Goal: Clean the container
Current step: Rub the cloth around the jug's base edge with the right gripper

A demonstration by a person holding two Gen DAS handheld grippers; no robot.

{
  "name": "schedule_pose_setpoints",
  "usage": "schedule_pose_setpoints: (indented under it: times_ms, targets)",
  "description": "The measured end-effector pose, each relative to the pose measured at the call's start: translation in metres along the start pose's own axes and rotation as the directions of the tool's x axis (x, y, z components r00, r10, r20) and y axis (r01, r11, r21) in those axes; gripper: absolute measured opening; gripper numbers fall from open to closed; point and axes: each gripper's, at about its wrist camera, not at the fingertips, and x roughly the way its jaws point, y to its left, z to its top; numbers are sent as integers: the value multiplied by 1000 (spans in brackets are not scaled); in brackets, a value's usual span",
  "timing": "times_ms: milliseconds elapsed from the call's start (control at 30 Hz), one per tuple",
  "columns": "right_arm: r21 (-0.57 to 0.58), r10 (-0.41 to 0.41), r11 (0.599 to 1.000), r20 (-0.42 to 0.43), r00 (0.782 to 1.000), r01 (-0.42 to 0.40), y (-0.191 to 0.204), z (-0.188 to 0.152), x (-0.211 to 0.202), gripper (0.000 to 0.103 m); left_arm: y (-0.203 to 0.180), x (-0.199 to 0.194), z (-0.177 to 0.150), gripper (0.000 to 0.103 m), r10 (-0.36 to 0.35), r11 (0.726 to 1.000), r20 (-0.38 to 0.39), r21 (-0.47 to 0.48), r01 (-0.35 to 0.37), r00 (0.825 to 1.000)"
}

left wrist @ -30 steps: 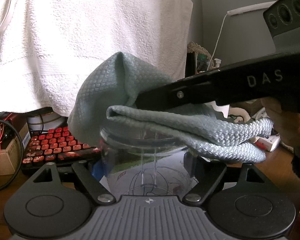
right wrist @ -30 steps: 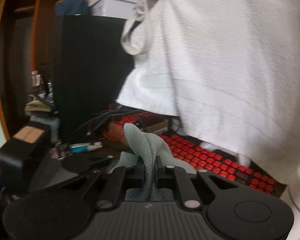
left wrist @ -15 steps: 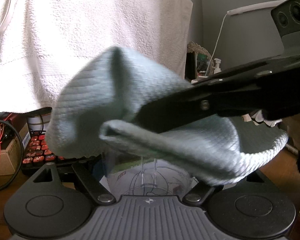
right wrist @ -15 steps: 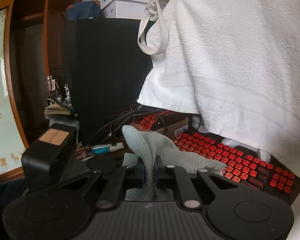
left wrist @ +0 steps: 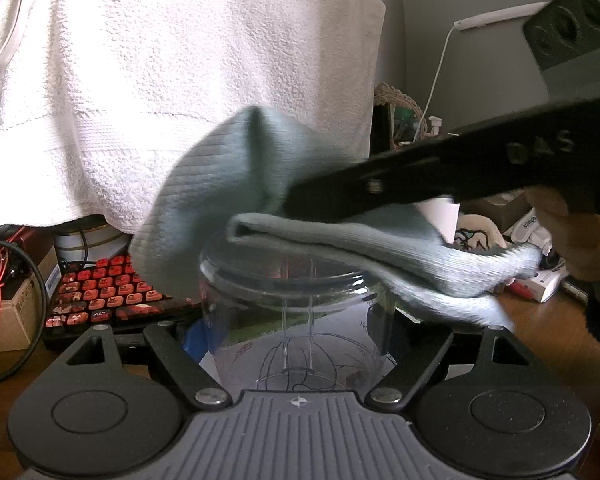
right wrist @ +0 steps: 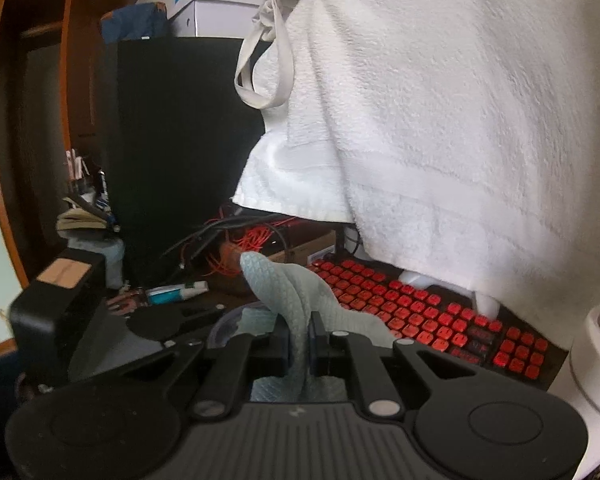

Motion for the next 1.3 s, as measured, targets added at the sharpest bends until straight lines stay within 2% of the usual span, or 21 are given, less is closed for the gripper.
schedule_pose_setpoints:
  times_ms: [133, 333, 500, 733, 900, 967, 1300]
  targets:
    - [6, 4, 1000, 1, 1000, -4, 1, 5, 14, 8, -2, -1, 1, 83, 0, 1000, 0, 0, 0, 1000]
    - [39, 87, 995, 10, 996, -87, 6, 4, 23, 9, -3, -1, 1, 83, 4, 1000, -3, 6, -4, 1000]
    - [7, 131, 991, 0, 991, -131, 19, 1, 17, 9, -3, 0, 1, 83, 2, 1000, -9, 5, -2, 1000]
    - [-7, 126, 992, -20, 992, -126, 18, -5, -1, 8, -4, 0, 2, 83, -1, 1000, -10, 2, 1, 1000]
    - [14, 76, 997, -21, 997, -76, 6, -6, -9, 8, -4, 0, 2, 83, -1, 1000, -10, 2, 1, 1000]
    - [29, 46, 999, -18, 999, -46, 0, -5, -8, 8, -3, 0, 2, 83, -1, 1000, -10, 2, 1, 1000]
    - [48, 49, 998, -12, 999, -49, -8, 6, 18, 8, -1, 3, 3, 83, -1, 1000, -11, 2, 1, 1000]
